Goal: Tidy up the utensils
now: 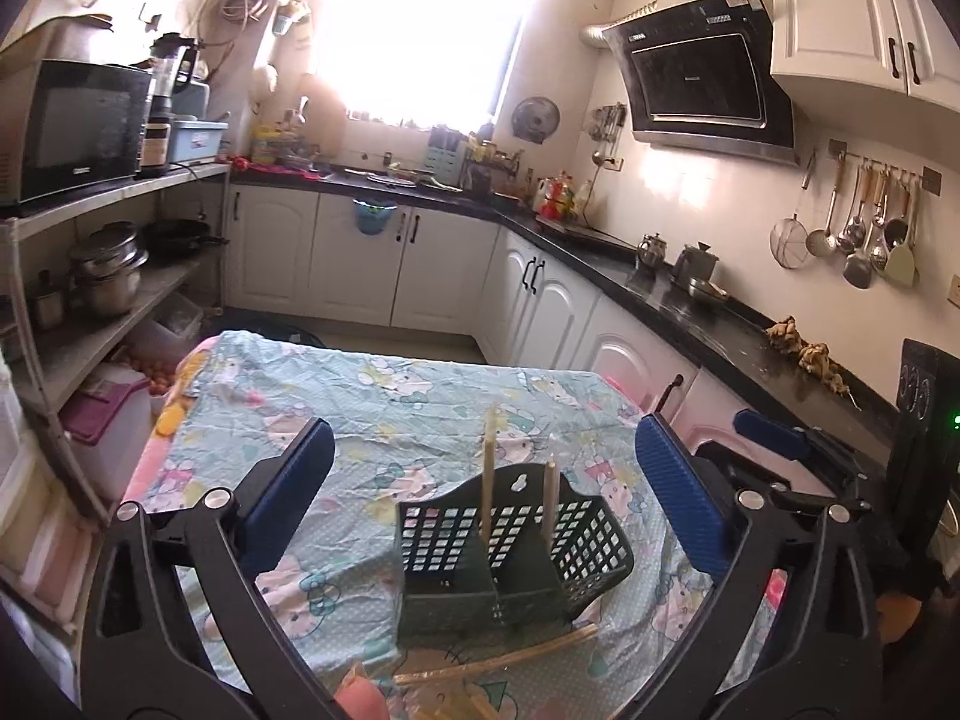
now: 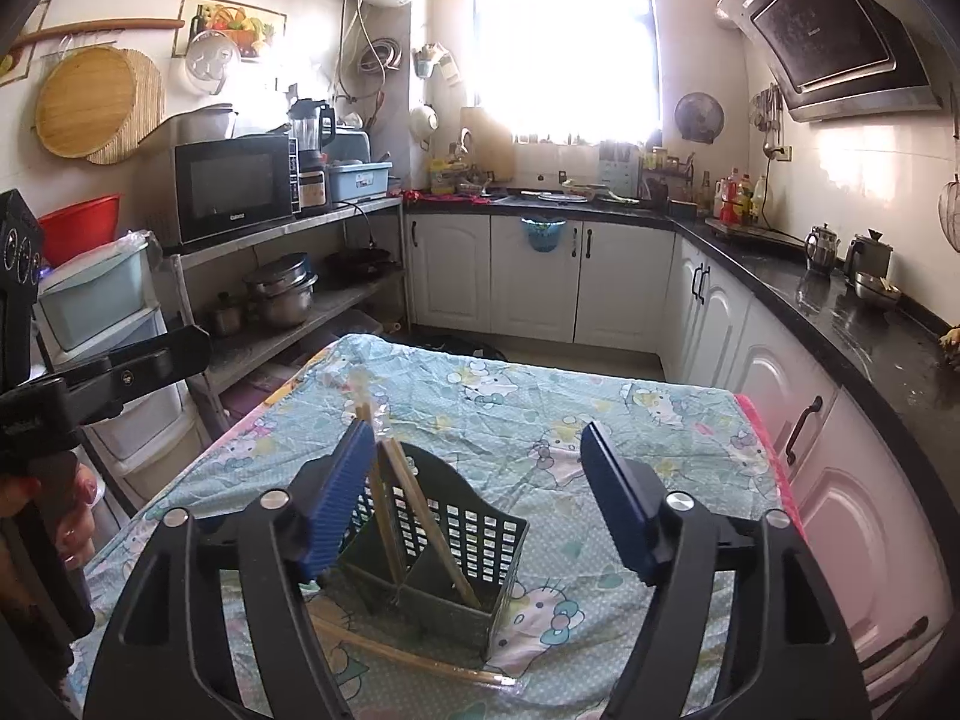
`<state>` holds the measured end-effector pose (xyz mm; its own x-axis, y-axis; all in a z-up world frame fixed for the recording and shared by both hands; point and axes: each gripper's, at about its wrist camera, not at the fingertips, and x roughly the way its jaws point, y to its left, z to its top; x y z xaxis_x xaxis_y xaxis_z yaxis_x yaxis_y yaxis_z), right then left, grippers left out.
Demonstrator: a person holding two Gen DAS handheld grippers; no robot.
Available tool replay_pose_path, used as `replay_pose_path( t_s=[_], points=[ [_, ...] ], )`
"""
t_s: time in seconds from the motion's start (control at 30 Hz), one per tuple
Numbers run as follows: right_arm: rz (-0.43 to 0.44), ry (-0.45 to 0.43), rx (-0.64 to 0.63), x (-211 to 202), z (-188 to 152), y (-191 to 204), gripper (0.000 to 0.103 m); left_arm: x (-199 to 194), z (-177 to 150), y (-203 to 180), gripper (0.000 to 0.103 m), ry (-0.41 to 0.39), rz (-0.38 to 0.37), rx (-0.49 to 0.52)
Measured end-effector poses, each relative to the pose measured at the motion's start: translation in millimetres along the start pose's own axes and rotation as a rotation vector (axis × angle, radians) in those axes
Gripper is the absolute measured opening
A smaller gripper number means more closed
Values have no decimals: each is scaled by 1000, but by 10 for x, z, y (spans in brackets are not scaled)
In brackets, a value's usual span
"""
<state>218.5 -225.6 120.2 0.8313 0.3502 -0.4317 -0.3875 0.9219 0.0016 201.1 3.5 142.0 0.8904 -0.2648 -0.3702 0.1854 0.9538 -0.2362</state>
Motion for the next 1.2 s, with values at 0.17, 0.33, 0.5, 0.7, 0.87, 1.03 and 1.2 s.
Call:
replay_pose_path(
  t_s=[0.17, 0.33, 0.5, 0.7, 0.87, 1.03, 1.2],
  points=[
    [-1, -18, -22, -169, -85, 63, 78, -154, -112, -6, 93, -1, 17, 13],
    [9, -8, -16, -285, -223, 103, 83, -277, -275, 7, 93, 11, 23, 17],
    [17, 13, -4, -350, -395, 153, 84, -349, -445, 30, 93, 33, 30, 10],
    [27, 41, -9, -411, -567, 230, 84, -406, -595, 67, 93, 45, 46, 5],
    [28, 56, -27, -468, -686, 309, 84, -443, -704, 94, 93, 59, 45, -7],
    [26, 78, -38, -502, -849, 379, 86, -437, -820, 115, 93, 80, 55, -13],
    [28, 120, -29, -492, -1024, 405, 87, -421, -924, 126, 93, 103, 62, -13]
  ],
)
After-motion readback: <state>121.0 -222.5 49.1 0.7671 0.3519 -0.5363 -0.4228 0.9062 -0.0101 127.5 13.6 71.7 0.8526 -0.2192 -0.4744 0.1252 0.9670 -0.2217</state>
